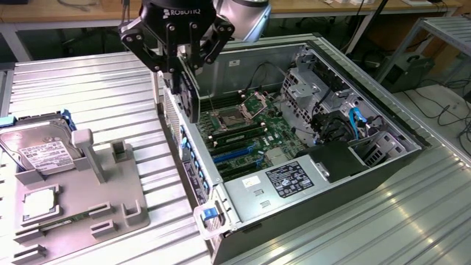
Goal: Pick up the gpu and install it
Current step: 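Pick up the gpu and move the gpu toward the slot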
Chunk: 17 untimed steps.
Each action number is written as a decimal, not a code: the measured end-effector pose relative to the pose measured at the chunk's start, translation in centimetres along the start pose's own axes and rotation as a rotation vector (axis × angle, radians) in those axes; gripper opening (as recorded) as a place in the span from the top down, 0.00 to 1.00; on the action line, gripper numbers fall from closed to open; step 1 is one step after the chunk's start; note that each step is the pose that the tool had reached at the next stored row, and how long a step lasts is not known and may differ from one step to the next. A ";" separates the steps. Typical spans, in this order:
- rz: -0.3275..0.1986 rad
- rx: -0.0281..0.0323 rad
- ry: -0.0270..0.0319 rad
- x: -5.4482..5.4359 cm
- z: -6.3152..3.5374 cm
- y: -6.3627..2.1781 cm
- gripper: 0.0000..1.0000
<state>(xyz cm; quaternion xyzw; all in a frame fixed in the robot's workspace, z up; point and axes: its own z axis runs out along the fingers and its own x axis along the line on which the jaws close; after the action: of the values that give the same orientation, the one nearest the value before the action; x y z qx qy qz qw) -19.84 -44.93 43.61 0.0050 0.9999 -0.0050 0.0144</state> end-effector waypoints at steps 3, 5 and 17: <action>-0.002 -0.0001 0.0000 -0.8 0.06 0.01 0.72; -0.003 0.0000 0.0000 -1.3 0.09 0.01 0.72; -0.013 -0.0003 -0.0001 -4.4 0.36 0.05 0.72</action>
<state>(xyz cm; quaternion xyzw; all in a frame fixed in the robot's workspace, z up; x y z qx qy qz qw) -15.44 -44.93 43.38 -0.0013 0.9999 -0.0049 0.0145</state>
